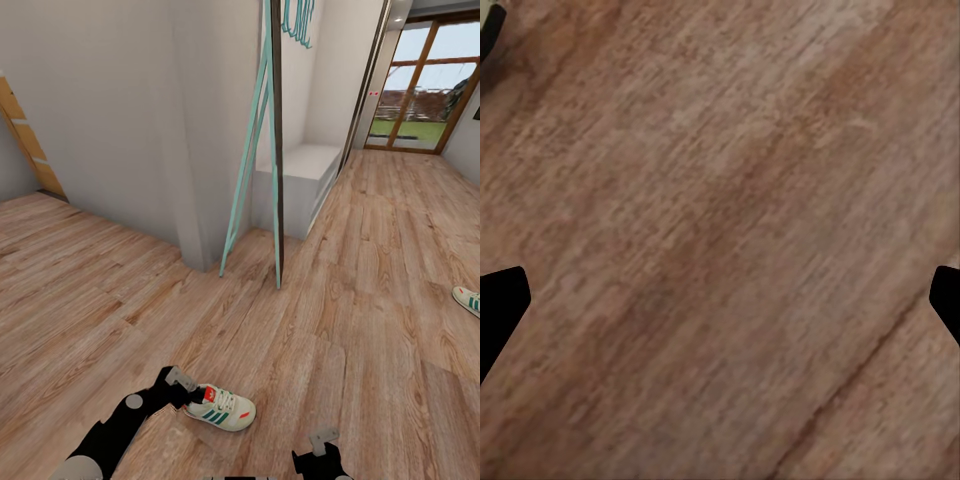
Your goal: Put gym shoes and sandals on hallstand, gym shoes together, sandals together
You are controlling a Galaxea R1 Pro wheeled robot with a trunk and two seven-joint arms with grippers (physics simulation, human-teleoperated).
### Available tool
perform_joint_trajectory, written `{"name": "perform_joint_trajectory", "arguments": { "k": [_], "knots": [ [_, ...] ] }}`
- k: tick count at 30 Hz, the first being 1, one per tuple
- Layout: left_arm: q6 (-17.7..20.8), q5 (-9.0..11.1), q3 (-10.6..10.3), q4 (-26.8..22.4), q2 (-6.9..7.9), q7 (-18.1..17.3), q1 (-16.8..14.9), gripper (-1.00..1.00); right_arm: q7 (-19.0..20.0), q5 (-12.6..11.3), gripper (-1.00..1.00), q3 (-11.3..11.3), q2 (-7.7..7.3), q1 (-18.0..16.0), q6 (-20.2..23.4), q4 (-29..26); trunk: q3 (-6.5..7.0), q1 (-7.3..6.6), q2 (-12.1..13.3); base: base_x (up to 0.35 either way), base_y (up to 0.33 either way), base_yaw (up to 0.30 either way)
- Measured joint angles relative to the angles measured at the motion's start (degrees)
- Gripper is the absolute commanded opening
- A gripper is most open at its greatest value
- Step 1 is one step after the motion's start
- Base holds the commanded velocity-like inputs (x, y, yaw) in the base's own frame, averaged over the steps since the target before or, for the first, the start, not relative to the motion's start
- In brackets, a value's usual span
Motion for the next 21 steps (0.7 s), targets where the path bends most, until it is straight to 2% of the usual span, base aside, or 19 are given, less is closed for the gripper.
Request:
{"name": "perform_joint_trajectory", "arguments": {
  "k": [4,8,12,14,18,21],
  "knots": [
    [0.03,-0.1,-0.01,-3.98,0.05,-0.7,0.0,1.0,0.0,0.08,1.0,0.03,-0.04,0.02,-0.08,-0.04,0.0,0.0,0.0,0.0,0.0,0.0],
    [-0.01,-1.53,-0.09,-8.95,0.12,-7.6,0.0,1.0,-0.02,0.12,1.0,0.04,-0.35,0.03,-0.19,-0.06,0.0,0.0,0.0,0.0,0.0,0.0],
    [-0.2,-6.1,-0.08,-12.79,0.53,-17.0,0.0,1.0,0.02,0.15,1.0,0.08,-0.46,0.03,-0.23,-0.08,0.0,0.0,0.0,0.0,0.0,0.0],
    [-0.34,-8.73,-0.09,-14.46,0.81,-20.27,0.0,1.0,0.03,0.5,1.0,0.16,-0.46,0.03,-0.24,-0.14,0.0,0.0,0.0,0.0,0.0,0.0],
    [-1.32,-13.4,-0.1,-17.42,1.2,-24.26,0.0,1.0,0.04,2.56,1.0,0.41,-0.46,0.03,-0.25,-0.93,0.0,0.0,0.0,0.0,0.0,0.0],
    [-2.19,-14.69,-0.04,-18.15,1.33,-25.3,0.0,1.0,0.04,3.45,1.0,0.45,-0.46,0.03,-0.26,-1.12,0.0,0.0,0.0,0.0,0.0,0.0]
  ]
}}
